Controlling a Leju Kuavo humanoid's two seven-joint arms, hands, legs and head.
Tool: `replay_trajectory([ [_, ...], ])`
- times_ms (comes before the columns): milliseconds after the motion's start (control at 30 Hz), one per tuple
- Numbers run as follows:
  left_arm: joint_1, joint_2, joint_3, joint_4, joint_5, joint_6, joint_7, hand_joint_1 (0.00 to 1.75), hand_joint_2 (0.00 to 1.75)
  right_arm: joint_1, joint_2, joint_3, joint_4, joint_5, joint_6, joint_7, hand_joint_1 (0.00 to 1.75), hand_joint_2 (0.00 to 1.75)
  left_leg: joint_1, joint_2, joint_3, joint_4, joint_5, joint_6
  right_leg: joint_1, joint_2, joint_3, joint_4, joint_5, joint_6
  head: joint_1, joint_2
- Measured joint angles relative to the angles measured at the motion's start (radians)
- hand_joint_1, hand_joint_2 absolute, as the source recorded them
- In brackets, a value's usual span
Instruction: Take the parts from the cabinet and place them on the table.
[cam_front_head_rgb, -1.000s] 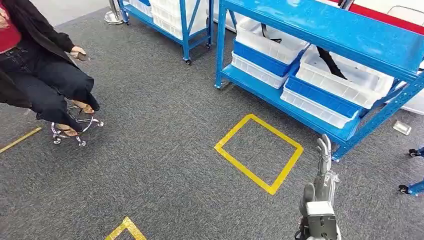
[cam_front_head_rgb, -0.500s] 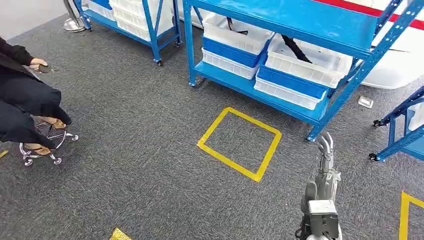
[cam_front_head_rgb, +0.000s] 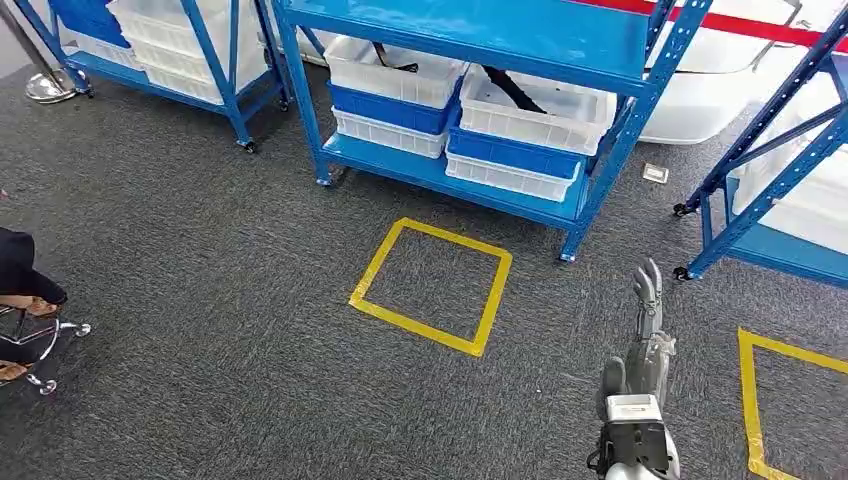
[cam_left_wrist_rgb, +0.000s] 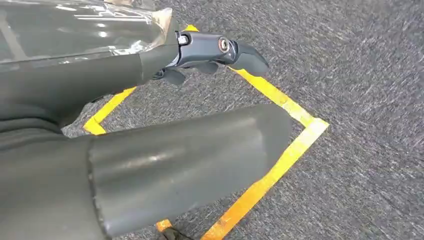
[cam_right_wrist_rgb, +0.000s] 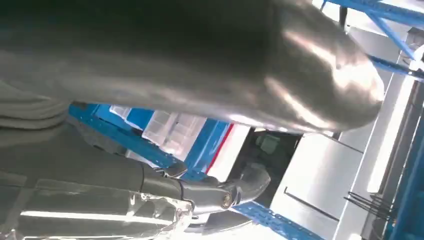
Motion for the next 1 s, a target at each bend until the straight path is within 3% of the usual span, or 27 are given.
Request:
replay_trajectory([
  [33, 0.000, -0.002, 0.000, 0.000, 0.000, 0.000, 0.000, 0.00, 0.00, -0.002, 0.000, 0.000, 0.000, 0.002, 0.000, 0.000, 0.00, 0.00, 0.000, 0.002, -0.001, -0.004, 0.004, 0.003, 0.005, -0.001, -0.001, 0.002, -0.005, -0.007, 0.002, 0.000],
  [67, 0.000, -0.003, 0.001, 0.000, 0.001, 0.000, 0.000, 0.00, 0.00, -0.002, 0.001, 0.000, 0.000, 0.002, -0.001, 0.000, 0.00, 0.00, -0.004, 0.002, -0.001, -0.004, 0.003, 0.003, 0.007, -0.001, -0.004, -0.001, -0.003, -0.007, 0.002, 0.000],
  [200, 0.000, -0.003, 0.009, 0.000, 0.000, 0.000, -0.003, 0.00, 0.00, -0.008, 0.002, 0.000, 0.002, 0.015, -0.002, 0.001, 0.00, 0.00, -0.017, -0.002, 0.000, -0.003, 0.001, 0.016, 0.005, -0.005, -0.005, -0.007, -0.003, -0.006, 0.003, 0.000],
  [300, -0.001, -0.003, 0.010, 0.000, 0.000, -0.003, -0.006, 0.00, 0.00, -0.008, 0.003, 0.000, 0.003, 0.018, -0.003, 0.002, 0.00, 0.00, -0.018, -0.001, -0.001, -0.003, 0.002, 0.019, 0.003, -0.005, -0.003, -0.011, 0.000, -0.001, 0.003, 0.000],
  [433, -0.001, -0.003, 0.011, 0.000, -0.004, -0.003, -0.010, 0.00, 0.00, -0.007, 0.003, 0.000, 0.005, 0.025, -0.005, 0.005, 0.00, 0.00, -0.019, -0.001, -0.001, -0.002, 0.002, 0.020, 0.002, -0.005, 0.004, -0.012, 0.001, 0.005, 0.002, 0.000],
  [900, -0.005, 0.002, 0.010, 0.000, -0.022, -0.002, -0.009, 0.00, 0.00, 0.002, 0.008, 0.000, 0.005, 0.041, -0.008, 0.009, 0.00, 0.00, -0.016, -0.001, 0.000, -0.001, 0.001, 0.022, -0.002, -0.005, 0.003, -0.013, 0.003, 0.009, 0.002, 0.000],
  [1000, -0.006, 0.003, 0.010, 0.000, -0.022, -0.002, -0.009, 0.00, 0.00, 0.004, 0.010, 0.000, 0.005, 0.041, -0.008, 0.010, 0.00, 0.00, -0.021, -0.001, 0.000, -0.001, 0.000, 0.028, -0.005, -0.005, 0.003, -0.014, 0.005, 0.013, 0.002, 0.000],
])
